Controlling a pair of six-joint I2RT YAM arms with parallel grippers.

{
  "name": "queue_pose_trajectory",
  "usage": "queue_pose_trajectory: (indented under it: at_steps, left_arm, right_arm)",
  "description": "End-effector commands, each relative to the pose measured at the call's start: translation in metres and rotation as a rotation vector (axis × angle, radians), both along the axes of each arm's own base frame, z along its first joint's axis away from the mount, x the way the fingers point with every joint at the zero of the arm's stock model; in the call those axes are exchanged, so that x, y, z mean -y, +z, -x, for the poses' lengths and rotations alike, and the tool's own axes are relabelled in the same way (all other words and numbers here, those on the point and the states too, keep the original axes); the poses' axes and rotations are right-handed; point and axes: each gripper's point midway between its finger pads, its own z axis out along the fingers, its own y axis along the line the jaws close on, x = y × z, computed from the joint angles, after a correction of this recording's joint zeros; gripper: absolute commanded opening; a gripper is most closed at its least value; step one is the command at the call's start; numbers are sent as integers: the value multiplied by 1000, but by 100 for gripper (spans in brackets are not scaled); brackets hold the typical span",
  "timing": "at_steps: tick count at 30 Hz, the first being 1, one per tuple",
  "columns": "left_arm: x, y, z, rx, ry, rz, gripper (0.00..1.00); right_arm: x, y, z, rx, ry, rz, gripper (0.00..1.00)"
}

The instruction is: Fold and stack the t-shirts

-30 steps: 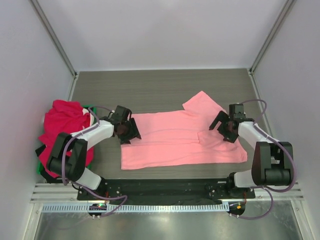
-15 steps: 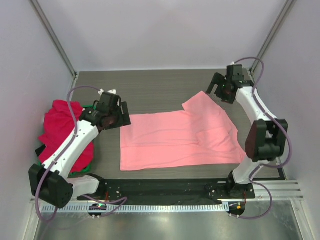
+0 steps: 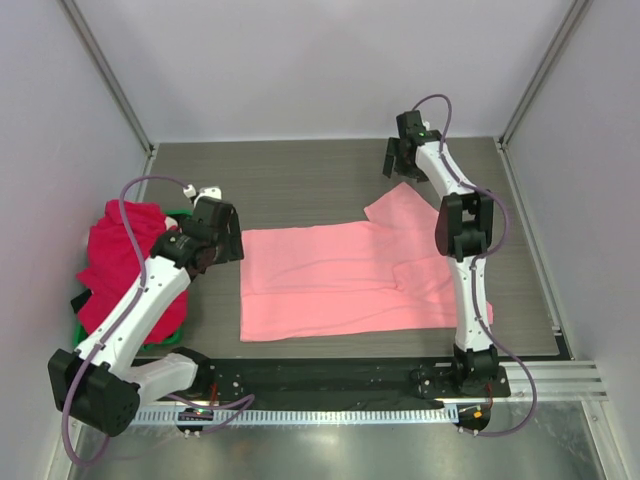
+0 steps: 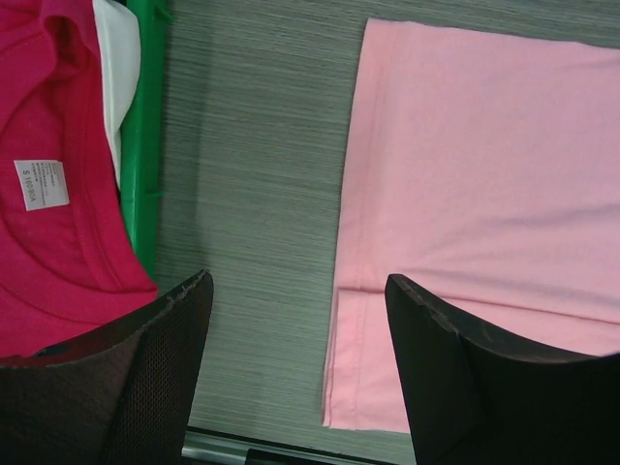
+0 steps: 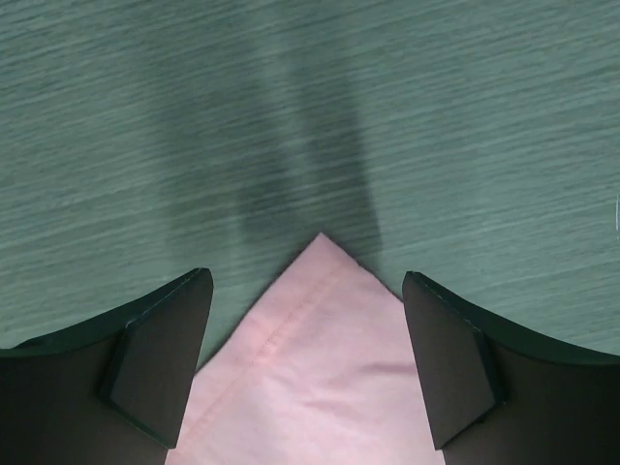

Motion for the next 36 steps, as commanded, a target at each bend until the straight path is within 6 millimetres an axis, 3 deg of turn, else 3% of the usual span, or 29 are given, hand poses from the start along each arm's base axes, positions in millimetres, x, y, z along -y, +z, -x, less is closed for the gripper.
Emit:
queue_pose_trajectory:
  at_steps: [1,10,16,21,23,26,30,36]
  left_arm:
    - [-8,5,-4,24,24,-42,73]
    - [-7,4,-4,22,21,-38,72]
    - [-8,2,-3,14,21,-41,72]
    - [-9,0,-4,9,24,-50,72]
    - [-9,-2,-6,5,29,-53,72]
    - [0,-8,-9,-34,24,-9,72]
    - [13,-5,-24,-32,56,67,72]
    - [21,-8,-71,-28,150,169,68]
  right_arm:
    - [11,21,-13,51,-16,97,85]
    - [7,-22,-12,0,-19,92,63]
    - [3,-37,-1,-24,-23,63,40]
    - [1,-45,6,-46,-14,49,12]
    - [1,-45,8,-48,-15,42,1]
    - [-2,-38,10,-39,-10,28,1]
    - [-2,-12,11,6,-10,19,1]
    - [-6,23,14,59,4,-15,1]
